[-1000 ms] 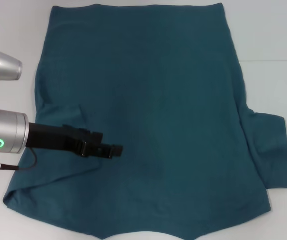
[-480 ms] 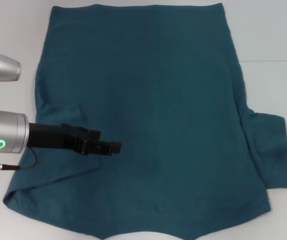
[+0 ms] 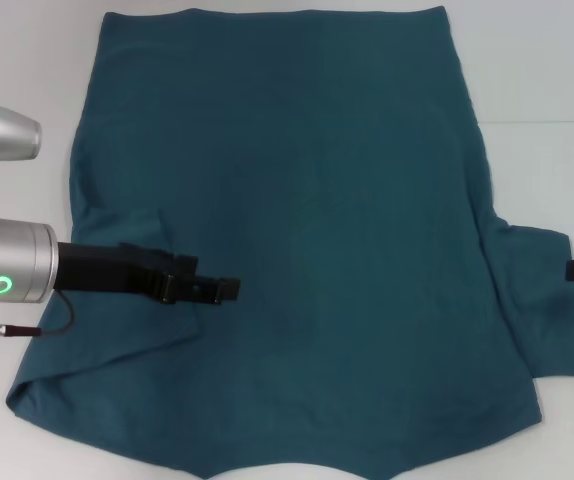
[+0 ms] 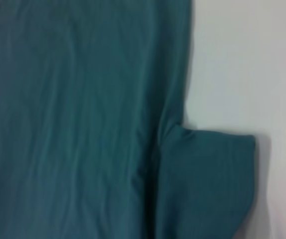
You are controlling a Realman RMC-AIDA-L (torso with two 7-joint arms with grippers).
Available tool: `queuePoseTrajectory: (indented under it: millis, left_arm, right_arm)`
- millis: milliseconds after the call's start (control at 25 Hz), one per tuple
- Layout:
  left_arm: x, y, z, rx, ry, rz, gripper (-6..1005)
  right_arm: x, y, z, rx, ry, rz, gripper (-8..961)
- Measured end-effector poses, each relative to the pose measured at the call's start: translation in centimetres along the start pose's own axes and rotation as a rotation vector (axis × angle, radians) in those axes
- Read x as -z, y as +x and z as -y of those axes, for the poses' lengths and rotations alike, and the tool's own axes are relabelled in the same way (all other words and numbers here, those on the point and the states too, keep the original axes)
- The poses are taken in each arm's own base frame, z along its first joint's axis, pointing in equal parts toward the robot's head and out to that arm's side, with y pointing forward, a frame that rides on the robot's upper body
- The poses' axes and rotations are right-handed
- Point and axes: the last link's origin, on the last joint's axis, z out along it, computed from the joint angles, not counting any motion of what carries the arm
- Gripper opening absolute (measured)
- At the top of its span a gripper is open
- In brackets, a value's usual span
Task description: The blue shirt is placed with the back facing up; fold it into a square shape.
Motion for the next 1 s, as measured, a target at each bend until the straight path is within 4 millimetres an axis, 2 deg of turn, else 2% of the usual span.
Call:
queuePoseTrajectory:
  millis: [560, 800, 1000]
  left_arm:
    - [-0.1, -0.1, 0.3, 0.01, 0.016, -0.007, 877]
    - [-0.1, -0.1, 0.4, 0.012, 0.02, -0.009, 877]
    - [-0.1, -0.2, 0.4, 0.015, 0.02, -0.009, 877]
  right_arm:
    - [-2.0, 0.2, -1.0, -0.01, -0.009, 0.002, 825]
    - [-2.1, 0.3, -1.0, -0.031, -0.01, -0.006, 824]
    - [-2.4, 0.4, -1.1, -0.021, -0.012, -0.004, 778]
